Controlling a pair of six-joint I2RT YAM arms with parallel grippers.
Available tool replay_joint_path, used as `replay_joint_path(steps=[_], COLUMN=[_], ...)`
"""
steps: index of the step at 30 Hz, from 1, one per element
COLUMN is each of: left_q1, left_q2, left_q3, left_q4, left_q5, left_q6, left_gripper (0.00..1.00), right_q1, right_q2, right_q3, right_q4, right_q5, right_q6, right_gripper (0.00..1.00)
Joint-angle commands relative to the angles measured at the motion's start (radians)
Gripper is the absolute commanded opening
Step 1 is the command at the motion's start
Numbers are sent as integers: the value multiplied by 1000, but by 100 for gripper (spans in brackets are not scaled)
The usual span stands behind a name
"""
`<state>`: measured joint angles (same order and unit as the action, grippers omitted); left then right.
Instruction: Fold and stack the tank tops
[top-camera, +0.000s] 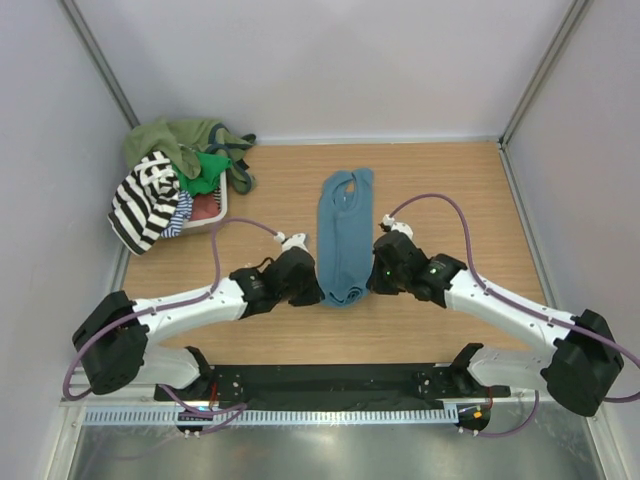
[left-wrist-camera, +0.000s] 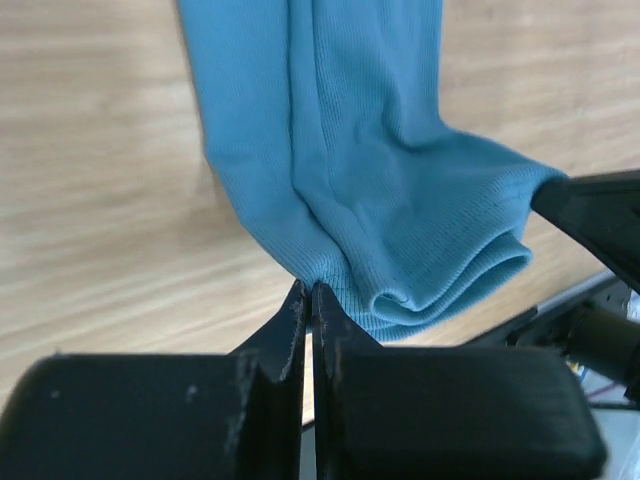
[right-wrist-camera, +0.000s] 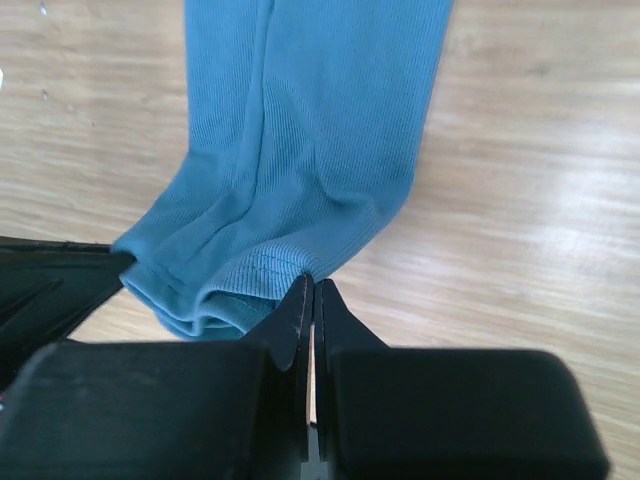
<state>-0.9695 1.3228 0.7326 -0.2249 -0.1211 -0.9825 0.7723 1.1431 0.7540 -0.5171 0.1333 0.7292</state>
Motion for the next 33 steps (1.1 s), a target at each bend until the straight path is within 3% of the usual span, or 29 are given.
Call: replay_joint_path(steps=[1,10,20,33], left_q1=[67,267,334,397], left_q2=[-23,90,348,518], left_q3=[80,257,516,692], left_q4=[-88,-122,-128,-168], left_q5=[-38,43,115,164], left_q6=[68,165,199,214], left_gripper=[0,0,0,0], right_q1=[-31,-106,-258,-295], right_q2=[39,230,437,589], right_q3=[122,358,530,688], right_q4=[-32,-89,-57,-70], right_q5=[69,120,52,19], right_q6=[-63,-146,-215,-257], right_gripper=[1,1,1,1])
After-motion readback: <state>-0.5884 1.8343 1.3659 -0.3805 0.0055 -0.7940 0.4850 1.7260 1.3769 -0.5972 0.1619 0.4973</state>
